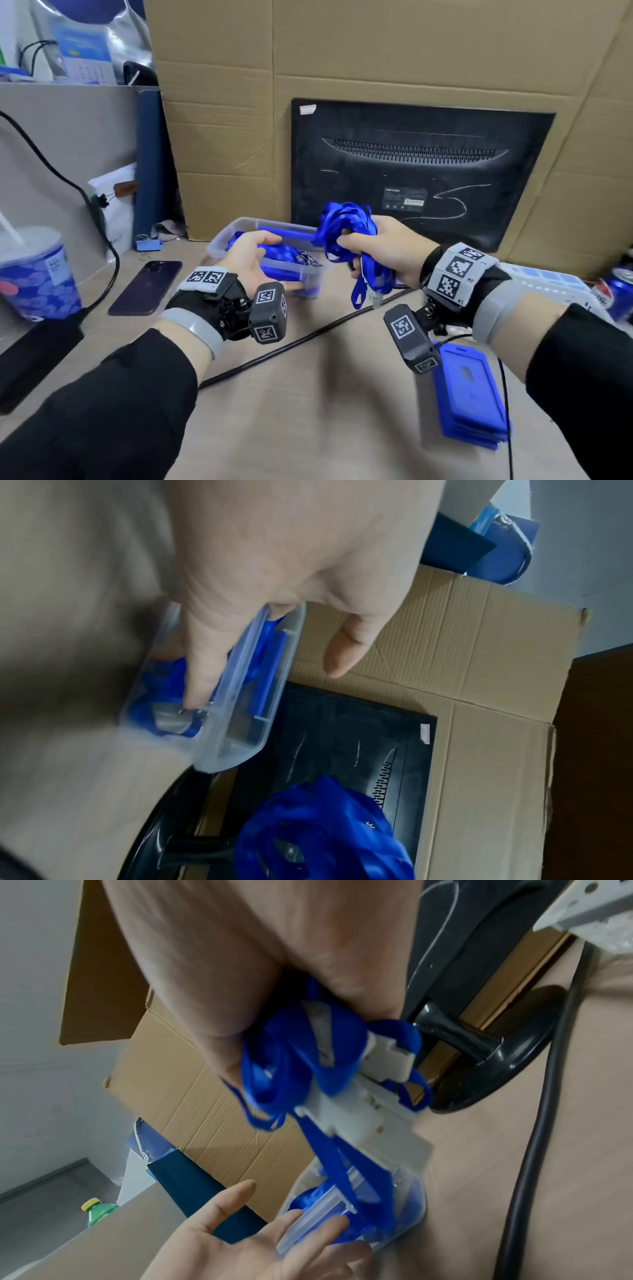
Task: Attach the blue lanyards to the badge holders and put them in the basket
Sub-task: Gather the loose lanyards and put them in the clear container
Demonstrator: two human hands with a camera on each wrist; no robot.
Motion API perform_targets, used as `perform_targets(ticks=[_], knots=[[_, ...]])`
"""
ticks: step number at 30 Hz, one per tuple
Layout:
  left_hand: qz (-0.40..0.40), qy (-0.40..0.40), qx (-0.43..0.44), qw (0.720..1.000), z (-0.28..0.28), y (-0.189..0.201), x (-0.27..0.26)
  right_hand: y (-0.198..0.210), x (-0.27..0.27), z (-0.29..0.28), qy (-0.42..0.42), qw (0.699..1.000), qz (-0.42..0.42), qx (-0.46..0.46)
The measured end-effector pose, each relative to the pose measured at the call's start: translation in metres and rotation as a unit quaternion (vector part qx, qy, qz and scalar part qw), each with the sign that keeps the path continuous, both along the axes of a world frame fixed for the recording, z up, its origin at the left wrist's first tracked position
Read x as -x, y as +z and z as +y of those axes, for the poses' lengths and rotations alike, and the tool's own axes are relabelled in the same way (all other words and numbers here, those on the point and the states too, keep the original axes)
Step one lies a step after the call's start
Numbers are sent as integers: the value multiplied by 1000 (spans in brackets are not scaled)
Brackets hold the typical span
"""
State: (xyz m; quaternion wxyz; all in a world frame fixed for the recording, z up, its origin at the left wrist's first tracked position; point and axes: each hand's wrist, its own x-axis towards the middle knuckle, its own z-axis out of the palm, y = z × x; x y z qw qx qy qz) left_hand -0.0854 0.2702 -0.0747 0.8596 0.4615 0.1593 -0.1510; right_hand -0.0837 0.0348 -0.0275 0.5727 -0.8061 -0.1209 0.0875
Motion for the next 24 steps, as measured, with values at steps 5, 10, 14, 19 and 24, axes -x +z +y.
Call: perform_targets(ticks=[5,10,14,19,24], knots=[[-15,-116,-81,990,-12,9,31,5,35,-1,101,984,18,144],[-3,-259,-11,966,-33,8,71,-22,49,21,127,982,21,139],[-2,-218,-79,973,-39,3,85,-36,62,23,223,964,142,30],[60,-96,-168,979,-18,-16,91,-54,61,15,186,961,110,172],[124,-5,-257,958,13,-26,97,-56,54,12,134,927,15,350]])
